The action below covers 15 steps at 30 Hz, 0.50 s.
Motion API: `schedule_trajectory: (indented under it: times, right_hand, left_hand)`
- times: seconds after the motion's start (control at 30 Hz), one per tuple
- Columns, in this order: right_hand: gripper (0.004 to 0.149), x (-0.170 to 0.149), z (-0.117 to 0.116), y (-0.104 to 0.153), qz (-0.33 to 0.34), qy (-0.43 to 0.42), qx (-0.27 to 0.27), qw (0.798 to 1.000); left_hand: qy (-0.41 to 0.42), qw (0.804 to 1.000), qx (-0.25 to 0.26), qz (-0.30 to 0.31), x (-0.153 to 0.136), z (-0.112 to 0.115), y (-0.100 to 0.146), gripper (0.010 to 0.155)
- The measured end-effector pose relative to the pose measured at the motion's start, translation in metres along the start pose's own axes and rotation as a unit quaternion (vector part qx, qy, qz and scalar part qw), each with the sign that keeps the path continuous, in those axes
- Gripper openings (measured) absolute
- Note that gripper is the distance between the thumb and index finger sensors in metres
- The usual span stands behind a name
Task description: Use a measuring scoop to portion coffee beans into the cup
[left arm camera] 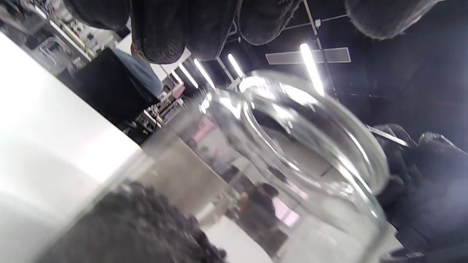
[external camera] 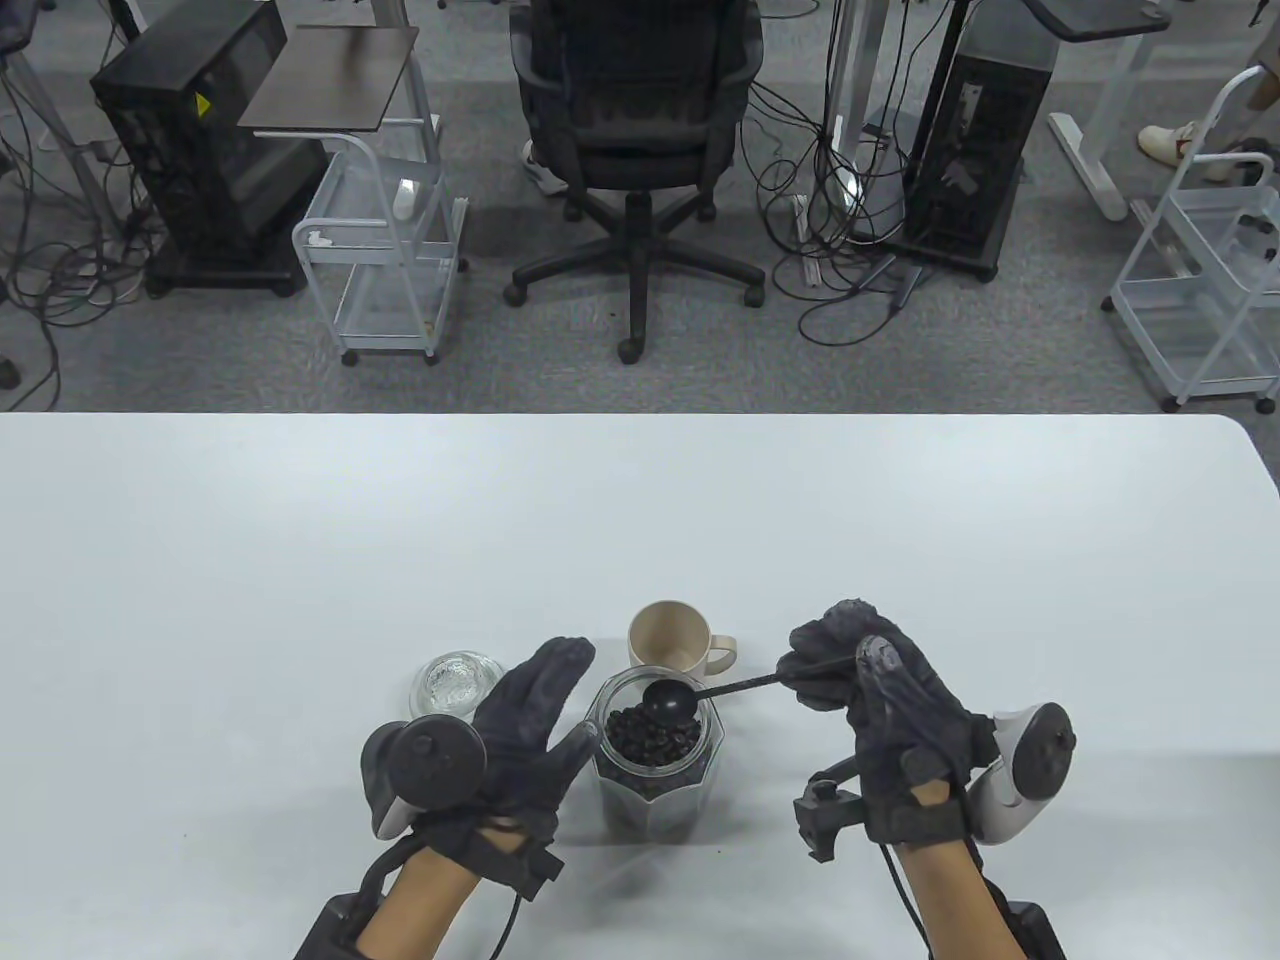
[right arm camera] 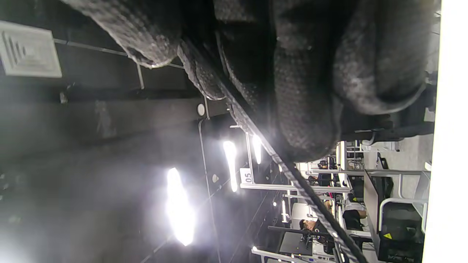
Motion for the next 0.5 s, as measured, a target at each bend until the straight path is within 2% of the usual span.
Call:
schedule_trajectory:
  times: [0.23,0.5]
  right_hand:
    - [0.046,0.002,-0.015,0.005,0.023,0.041,0.021,0.999]
    - [0.046,0.005,-0.028,0.008,0.055,0.103,0.05,0.992]
  left_hand:
    - [-0.002,0.999,-0.05,-0.007,0.004,0.026,-0.004,0.082]
    - [-0.009,0.999,-0.049,-0.011,0.003,0.027,-0.004,0.084]
Point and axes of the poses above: the tracker on the back of each hand, its own x axis roughly to the thumb side, its own y axis roughly from the fingertips to the wrist, z = x × y, the point moved 1 cm from there along -y, roughly from the wrist to the fingertips, and after that the axes turned 5 degrees about -y, right-handed, at the moved point
